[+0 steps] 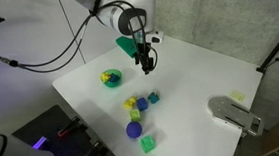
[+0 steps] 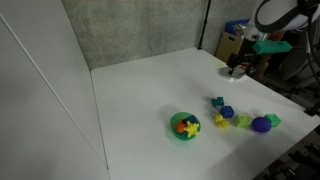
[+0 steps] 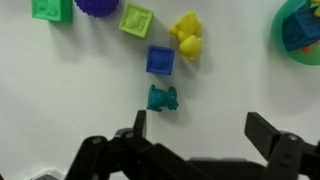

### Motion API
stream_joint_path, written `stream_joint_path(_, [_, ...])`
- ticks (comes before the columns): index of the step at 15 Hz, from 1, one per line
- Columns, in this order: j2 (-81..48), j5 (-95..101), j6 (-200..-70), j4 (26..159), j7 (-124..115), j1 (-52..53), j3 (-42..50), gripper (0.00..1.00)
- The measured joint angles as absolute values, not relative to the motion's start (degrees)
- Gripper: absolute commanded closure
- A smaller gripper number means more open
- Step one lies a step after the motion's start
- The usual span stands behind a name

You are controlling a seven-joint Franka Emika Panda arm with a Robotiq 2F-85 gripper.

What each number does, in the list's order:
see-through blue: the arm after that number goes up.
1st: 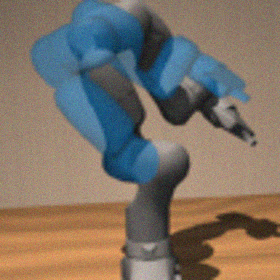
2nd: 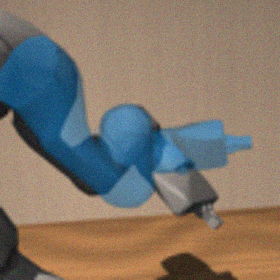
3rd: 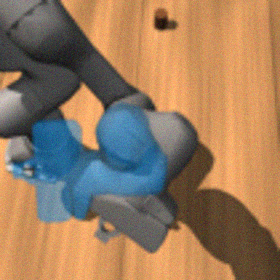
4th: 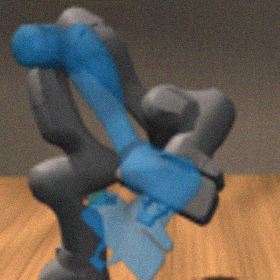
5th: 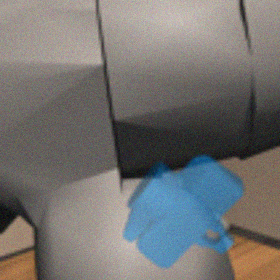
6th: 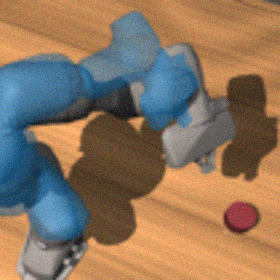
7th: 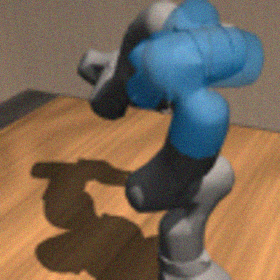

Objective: Pick up the most forward green toy and put it in the green bowl

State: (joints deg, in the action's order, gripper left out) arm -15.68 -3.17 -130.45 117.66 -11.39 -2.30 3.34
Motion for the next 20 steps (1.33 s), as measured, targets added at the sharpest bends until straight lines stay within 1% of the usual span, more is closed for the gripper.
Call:
stream_joint_path(8, [-27.7, -0.8, -142.8, 114.1, -17.0, -1.1, 6.3, 0.0])
stream_joint_path(14, [-36.4, 1.0, -145.0, 111.0, -22.2, 2.3, 9.6, 0.0])
stream_joint_path(20, [-42.9, 0.2, -149.1, 108.0, -23.3, 2.7, 9.8, 0.0])
